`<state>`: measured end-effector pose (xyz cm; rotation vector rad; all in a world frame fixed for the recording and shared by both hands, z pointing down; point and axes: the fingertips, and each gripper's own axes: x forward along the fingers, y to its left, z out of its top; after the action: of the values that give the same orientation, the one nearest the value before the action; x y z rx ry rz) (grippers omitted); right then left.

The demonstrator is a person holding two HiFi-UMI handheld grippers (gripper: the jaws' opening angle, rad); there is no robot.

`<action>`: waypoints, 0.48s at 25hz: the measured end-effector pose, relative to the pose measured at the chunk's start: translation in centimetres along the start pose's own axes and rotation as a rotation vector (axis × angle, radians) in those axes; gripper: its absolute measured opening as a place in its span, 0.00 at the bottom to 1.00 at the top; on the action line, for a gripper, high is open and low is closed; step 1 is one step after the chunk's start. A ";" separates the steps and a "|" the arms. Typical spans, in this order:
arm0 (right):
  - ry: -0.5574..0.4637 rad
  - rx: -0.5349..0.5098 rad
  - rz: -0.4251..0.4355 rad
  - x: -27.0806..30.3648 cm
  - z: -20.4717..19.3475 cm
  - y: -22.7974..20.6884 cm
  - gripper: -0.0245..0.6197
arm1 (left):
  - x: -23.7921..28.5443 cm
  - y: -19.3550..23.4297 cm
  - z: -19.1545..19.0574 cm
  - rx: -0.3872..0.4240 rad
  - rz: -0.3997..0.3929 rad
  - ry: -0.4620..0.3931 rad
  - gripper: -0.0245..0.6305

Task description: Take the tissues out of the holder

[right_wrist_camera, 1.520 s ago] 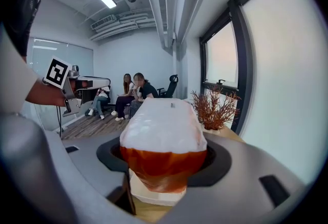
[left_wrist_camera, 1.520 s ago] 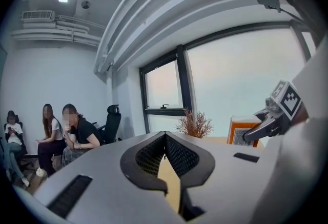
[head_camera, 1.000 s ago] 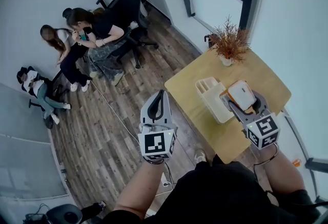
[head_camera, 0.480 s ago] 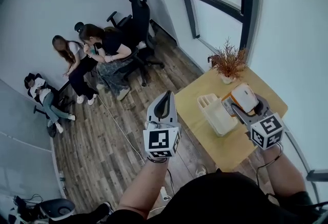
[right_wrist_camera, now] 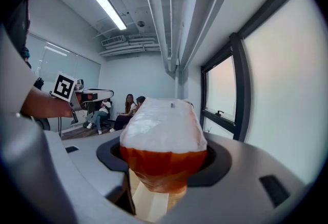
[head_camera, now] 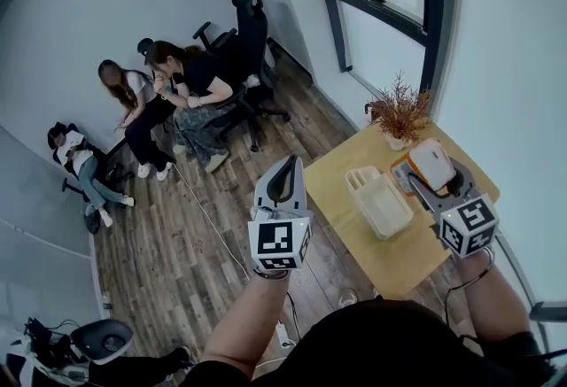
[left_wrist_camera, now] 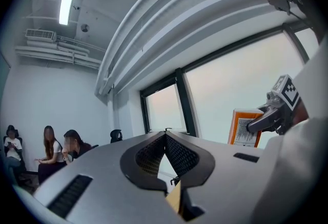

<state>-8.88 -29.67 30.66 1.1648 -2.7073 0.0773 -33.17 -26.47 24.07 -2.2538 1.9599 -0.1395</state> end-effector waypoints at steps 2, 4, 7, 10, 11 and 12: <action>0.000 0.005 0.001 0.1 0.0 -0.1 0.49 | 0.0 0.1 0.0 0.004 0.005 0.002 0.04; -0.002 0.004 0.004 0.2 0.2 -0.1 0.49 | 0.0 0.2 0.3 0.003 0.009 0.001 0.04; -0.007 0.004 0.001 0.4 0.5 -0.1 0.49 | 0.1 0.7 0.3 0.002 0.014 0.000 0.04; -0.008 0.009 0.001 0.7 0.3 -0.1 0.49 | 0.1 1.1 0.0 0.000 0.023 -0.001 0.04; -0.008 0.007 0.003 0.8 0.3 -0.1 0.49 | 0.0 1.2 0.0 0.000 0.026 -0.003 0.04; -0.010 0.004 0.007 0.8 0.3 0.0 0.49 | 0.0 1.3 0.0 0.000 0.028 -0.005 0.04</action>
<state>-9.52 -30.28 30.53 1.1605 -2.7209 0.0778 -34.48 -26.61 23.79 -2.2231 1.9878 -0.1304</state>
